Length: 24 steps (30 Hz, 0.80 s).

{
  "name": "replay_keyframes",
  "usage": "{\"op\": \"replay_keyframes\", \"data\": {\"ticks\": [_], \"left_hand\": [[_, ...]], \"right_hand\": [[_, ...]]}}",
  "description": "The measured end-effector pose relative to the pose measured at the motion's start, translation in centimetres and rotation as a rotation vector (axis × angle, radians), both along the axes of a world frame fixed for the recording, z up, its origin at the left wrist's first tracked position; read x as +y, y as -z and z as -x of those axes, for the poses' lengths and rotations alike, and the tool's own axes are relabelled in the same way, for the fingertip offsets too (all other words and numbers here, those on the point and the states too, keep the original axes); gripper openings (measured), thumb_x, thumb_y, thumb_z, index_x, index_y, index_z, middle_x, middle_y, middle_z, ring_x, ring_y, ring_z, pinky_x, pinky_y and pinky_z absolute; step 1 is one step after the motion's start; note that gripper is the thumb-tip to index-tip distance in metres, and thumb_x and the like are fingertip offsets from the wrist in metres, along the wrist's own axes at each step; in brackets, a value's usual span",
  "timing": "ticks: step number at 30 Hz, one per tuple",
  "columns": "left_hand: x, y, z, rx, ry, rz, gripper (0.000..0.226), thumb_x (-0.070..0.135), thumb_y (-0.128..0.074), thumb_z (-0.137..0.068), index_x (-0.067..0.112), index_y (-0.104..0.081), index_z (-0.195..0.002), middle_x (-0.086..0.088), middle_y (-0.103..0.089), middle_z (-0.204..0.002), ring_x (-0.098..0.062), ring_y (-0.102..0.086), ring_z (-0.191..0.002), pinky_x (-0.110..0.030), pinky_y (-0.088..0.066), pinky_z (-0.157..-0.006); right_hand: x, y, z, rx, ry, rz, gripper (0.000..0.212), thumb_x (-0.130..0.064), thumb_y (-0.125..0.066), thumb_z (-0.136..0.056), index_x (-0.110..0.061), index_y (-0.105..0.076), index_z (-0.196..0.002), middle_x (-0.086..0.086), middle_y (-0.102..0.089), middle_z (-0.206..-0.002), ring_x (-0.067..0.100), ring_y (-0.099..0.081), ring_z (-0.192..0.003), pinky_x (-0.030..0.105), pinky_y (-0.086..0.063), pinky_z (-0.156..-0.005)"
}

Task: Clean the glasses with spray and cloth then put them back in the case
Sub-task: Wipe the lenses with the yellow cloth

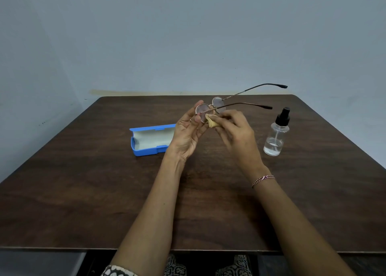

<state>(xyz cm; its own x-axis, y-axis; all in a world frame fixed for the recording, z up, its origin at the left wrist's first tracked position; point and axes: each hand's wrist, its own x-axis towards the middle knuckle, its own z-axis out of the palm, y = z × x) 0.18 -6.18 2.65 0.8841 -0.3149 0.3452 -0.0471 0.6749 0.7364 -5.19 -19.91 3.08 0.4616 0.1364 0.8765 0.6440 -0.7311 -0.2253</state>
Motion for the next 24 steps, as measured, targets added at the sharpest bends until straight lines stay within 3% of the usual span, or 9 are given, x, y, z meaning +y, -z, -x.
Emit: {"op": "replay_keyframes", "data": {"ticks": [5,7,9,13,24], "left_hand": [[0.04,0.09,-0.1,0.001,-0.002,-0.003,0.056,0.034,-0.091,-0.049,0.025,-0.073,-0.101,-0.006,-0.073,-0.097,-0.017,-0.07,-0.091,-0.03,-0.057,-0.081],[0.21,-0.02,-0.06,0.002,-0.002,0.018,0.055,0.033,-0.091,-0.049,0.024,-0.073,-0.1,-0.007,-0.073,-0.098,-0.017,-0.07,-0.092,-0.029,-0.058,-0.078],[0.23,-0.14,0.06,0.007,0.0,0.02,0.055,0.033,-0.091,-0.049,0.025,-0.073,-0.1,-0.006,-0.073,-0.098,-0.014,-0.07,-0.091,-0.026,-0.058,-0.076],[-0.12,-0.18,0.25,-0.002,0.009,-0.016,0.054,0.034,-0.09,-0.051,0.025,-0.073,-0.101,-0.002,-0.073,-0.1,-0.013,-0.069,-0.094,-0.023,-0.056,-0.077],[-0.12,-0.12,0.33,-0.001,0.009,-0.072,0.058,0.035,-0.092,-0.044,0.024,-0.074,-0.098,0.0,-0.074,-0.097,-0.011,-0.069,-0.09,-0.024,-0.057,-0.077]], "right_hand": [[0.49,0.04,0.06,-0.023,-0.051,0.073,0.031,-0.006,-0.055,-0.088,-0.006,-0.064,-0.118,0.002,-0.048,-0.112,0.016,-0.051,-0.098,0.019,-0.045,-0.089],[0.23,-0.14,0.17,-0.012,-0.057,0.072,0.03,-0.007,-0.054,-0.088,-0.006,-0.064,-0.117,0.001,-0.046,-0.112,0.015,-0.05,-0.099,0.016,-0.043,-0.091],[-0.09,-0.23,0.17,0.0,-0.031,0.072,0.029,-0.005,-0.056,-0.087,-0.005,-0.064,-0.115,0.004,-0.049,-0.11,0.015,-0.05,-0.099,0.014,-0.042,-0.091],[-0.21,-0.14,-0.24,0.025,0.059,0.044,0.026,0.001,-0.061,-0.086,0.001,-0.063,-0.112,0.012,-0.056,-0.103,0.02,-0.052,-0.097,0.024,-0.047,-0.087],[-0.15,-0.11,-0.22,0.056,0.079,0.018,0.02,-0.003,-0.065,-0.085,0.001,-0.066,-0.104,0.011,-0.059,-0.093,0.018,-0.057,-0.087,0.021,-0.049,-0.078]]}}
